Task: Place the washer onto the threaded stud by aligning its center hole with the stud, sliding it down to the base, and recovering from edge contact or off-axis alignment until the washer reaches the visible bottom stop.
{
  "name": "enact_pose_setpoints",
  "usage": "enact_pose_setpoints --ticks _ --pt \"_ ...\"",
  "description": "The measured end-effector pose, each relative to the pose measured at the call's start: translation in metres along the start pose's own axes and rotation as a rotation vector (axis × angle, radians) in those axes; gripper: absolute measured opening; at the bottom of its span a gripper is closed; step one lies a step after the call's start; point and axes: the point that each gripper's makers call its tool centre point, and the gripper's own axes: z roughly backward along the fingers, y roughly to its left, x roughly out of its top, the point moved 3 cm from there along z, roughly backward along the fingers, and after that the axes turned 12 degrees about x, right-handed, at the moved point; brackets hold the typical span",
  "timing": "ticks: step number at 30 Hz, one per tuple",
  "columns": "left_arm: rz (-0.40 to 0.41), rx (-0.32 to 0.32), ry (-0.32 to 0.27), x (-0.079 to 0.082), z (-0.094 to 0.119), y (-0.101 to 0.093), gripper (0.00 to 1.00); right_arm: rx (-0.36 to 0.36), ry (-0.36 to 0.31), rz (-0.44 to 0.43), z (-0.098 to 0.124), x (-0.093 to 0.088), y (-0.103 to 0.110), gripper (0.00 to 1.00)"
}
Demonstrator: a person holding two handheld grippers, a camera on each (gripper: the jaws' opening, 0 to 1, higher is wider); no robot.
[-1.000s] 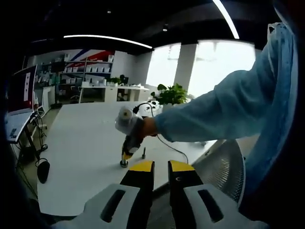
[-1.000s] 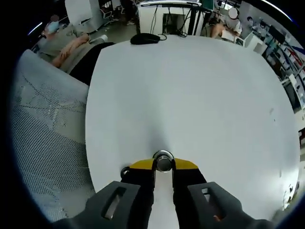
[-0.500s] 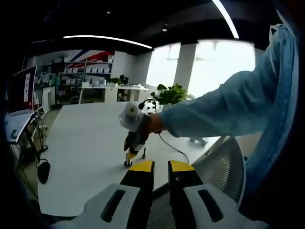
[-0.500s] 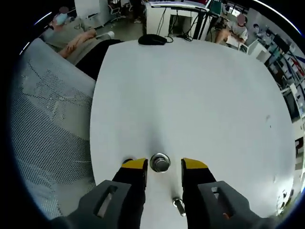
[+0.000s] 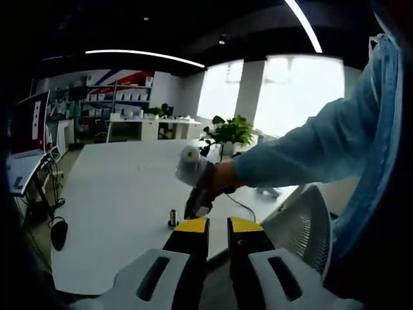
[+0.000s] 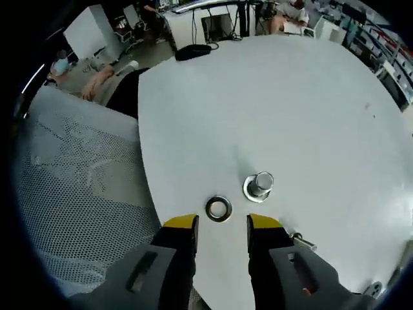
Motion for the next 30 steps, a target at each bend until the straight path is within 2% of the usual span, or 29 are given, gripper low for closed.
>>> enact_pose_setpoints --ticks 2,4,5,8,13,22,23,25,26,27,30 --pt "-0.001 0.0 -0.002 0.0 0.0 0.0 0.09 0.009 -0.012 -0.051 -0.006 -0.003 0.004 0.31" --pt "-0.003 0.002 -0.007 0.001 0.001 0.0 0.09 0.036 -0.055 -0.109 -0.015 0.0 0.01 0.31" --pt "-0.005 0.003 -0.008 0.001 0.0 0.001 0.09 0.031 -0.045 -0.115 -0.016 0.0 0.01 0.31" --pt "-0.008 0.01 -0.015 0.001 0.001 0.002 0.09 -0.054 -0.037 -0.092 -0.022 0.001 -0.003 0.31" --pt "-0.005 0.009 -0.024 0.002 0.001 0.002 0.09 -0.079 -0.044 -0.142 -0.029 -0.003 -0.011 0.31" --pt "-0.006 0.007 -0.026 0.002 0.001 0.002 0.08 -0.123 -0.022 -0.08 -0.037 0.001 -0.009 0.3" --pt "-0.007 0.007 -0.027 0.002 0.001 0.002 0.08 -0.134 -0.019 -0.071 -0.037 0.001 -0.009 0.3" --pt "-0.008 0.006 -0.028 0.002 0.001 0.002 0.08 -0.202 -0.004 -0.014 -0.037 0.001 -0.014 0.26" --pt "-0.008 0.006 -0.029 0.002 0.001 0.002 0.08 -0.191 -0.005 0.011 -0.037 0.002 -0.013 0.25" --pt "-0.007 0.005 -0.03 0.002 0.001 0.002 0.08 -0.176 -0.017 -0.016 -0.038 0.002 -0.009 0.25" --pt "-0.005 0.001 -0.032 0.003 0.001 0.002 0.08 -0.17 -0.017 -0.011 -0.037 0.002 -0.01 0.24"
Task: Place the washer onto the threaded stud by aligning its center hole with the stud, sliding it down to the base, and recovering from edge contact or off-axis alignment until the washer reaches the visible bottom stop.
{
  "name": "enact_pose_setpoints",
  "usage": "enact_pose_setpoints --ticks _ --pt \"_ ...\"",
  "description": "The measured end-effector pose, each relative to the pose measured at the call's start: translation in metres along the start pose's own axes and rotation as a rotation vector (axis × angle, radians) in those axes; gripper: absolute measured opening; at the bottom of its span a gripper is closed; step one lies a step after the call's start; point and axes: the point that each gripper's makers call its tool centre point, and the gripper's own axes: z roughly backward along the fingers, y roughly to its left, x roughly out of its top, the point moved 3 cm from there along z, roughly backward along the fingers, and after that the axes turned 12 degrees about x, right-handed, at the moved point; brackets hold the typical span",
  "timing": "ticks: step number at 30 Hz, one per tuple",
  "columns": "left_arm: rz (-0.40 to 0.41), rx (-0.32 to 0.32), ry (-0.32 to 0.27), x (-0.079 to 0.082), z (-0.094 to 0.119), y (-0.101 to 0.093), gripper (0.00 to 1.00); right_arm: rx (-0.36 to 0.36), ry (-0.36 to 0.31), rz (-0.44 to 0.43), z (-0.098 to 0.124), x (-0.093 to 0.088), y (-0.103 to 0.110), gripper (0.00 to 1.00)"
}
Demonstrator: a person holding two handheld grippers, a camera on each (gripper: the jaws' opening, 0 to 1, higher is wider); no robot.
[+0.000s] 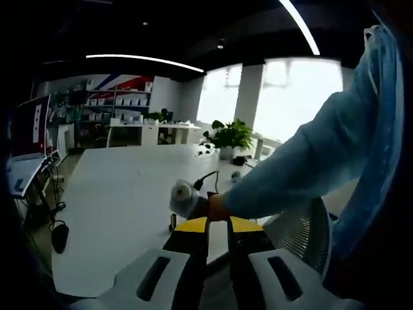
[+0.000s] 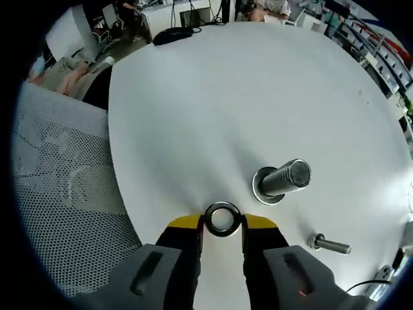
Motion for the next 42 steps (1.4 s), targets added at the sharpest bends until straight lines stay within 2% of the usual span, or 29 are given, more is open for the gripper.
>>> enact_pose_setpoints --ticks 6,13,20,31,42 --pt "0.0 -0.001 0.0 0.0 0.0 0.0 0.08 0.018 0.054 0.057 0.001 -0.001 0.0 0.23" --pt "-0.005 -0.001 0.001 0.0 0.0 0.0 0.08 0.029 0.069 0.106 0.014 -0.009 -0.001 0.23" --pt "-0.009 0.001 0.002 0.0 0.0 -0.001 0.08 0.04 0.052 0.1 0.034 -0.013 -0.007 0.22" --pt "-0.017 -0.002 0.012 -0.001 0.0 -0.002 0.08 0.012 0.047 0.216 0.076 0.0 -0.007 0.22" --pt "-0.016 -0.003 0.016 -0.001 0.0 -0.003 0.08 -0.003 0.045 0.276 0.099 0.023 -0.008 0.22"
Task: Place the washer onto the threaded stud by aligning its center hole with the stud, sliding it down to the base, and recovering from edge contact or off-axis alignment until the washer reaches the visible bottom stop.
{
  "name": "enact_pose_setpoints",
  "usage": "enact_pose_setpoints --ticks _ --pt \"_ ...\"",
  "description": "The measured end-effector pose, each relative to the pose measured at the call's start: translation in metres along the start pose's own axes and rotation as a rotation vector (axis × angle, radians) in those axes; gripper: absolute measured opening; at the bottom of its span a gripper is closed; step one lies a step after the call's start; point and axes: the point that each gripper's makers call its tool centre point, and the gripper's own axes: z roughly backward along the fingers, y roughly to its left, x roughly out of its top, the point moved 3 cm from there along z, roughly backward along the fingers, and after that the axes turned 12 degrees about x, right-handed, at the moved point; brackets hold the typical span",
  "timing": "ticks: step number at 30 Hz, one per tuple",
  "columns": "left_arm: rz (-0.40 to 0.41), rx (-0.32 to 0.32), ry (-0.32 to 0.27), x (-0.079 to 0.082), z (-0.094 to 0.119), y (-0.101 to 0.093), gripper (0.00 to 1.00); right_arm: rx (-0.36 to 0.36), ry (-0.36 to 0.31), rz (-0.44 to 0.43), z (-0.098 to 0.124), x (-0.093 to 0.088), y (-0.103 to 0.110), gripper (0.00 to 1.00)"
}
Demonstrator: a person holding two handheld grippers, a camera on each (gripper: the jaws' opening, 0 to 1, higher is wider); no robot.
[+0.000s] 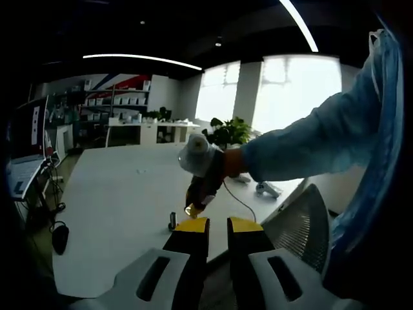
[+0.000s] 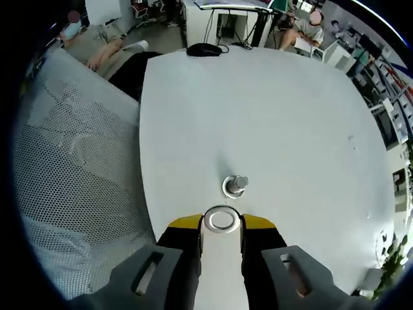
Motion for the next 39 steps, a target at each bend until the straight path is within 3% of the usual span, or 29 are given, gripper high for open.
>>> enact_pose_setpoints --ticks 12,29,39 --pt "-0.001 0.006 0.002 0.0 -0.001 0.002 0.08 -0.014 -0.008 0.046 -0.01 0.023 -0.012 0.22" --pt "0.003 0.018 0.001 0.0 -0.001 0.003 0.08 -0.025 0.026 0.032 -0.029 0.023 -0.028 0.22" --pt "0.008 0.021 -0.001 0.0 -0.001 0.004 0.08 -0.012 0.094 0.06 -0.039 0.027 -0.031 0.22"
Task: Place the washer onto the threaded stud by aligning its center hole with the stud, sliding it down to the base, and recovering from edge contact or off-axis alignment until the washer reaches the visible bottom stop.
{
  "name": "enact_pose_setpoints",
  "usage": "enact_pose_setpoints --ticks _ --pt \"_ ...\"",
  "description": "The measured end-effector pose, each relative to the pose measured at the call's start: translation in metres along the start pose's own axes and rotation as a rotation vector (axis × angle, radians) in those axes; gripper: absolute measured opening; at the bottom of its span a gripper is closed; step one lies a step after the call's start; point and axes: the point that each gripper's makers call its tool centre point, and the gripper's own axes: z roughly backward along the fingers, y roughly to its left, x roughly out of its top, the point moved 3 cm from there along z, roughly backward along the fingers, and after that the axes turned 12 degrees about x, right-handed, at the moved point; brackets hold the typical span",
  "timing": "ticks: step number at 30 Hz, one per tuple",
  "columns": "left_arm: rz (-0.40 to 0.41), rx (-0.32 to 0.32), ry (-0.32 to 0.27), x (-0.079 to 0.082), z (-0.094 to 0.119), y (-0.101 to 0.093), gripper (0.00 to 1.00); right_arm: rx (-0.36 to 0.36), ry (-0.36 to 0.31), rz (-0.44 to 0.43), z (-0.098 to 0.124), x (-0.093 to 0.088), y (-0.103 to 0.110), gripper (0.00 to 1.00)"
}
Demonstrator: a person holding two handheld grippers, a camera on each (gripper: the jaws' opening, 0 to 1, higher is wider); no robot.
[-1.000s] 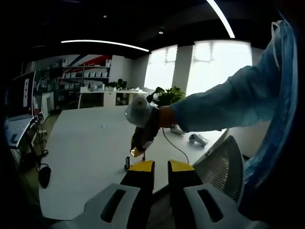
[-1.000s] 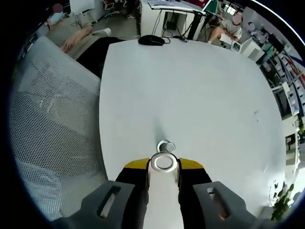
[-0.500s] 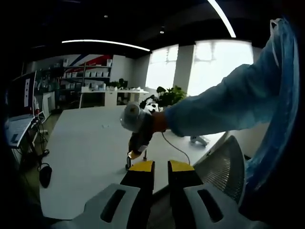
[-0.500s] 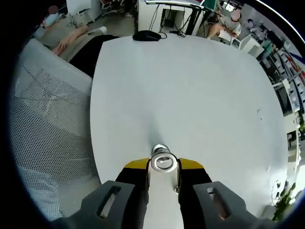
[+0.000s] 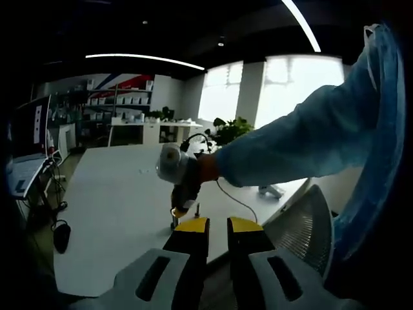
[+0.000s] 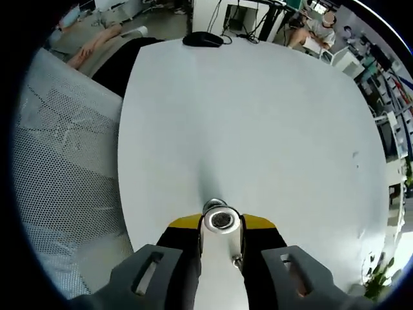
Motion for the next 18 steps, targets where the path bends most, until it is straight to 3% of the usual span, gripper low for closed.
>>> enact_pose_setpoints --ticks 18 --pt "0.012 -0.016 -0.018 0.0021 0.0014 -0.0006 0.08 0.013 0.073 0.048 -0.0051 0.0016 -0.0012 0.22"
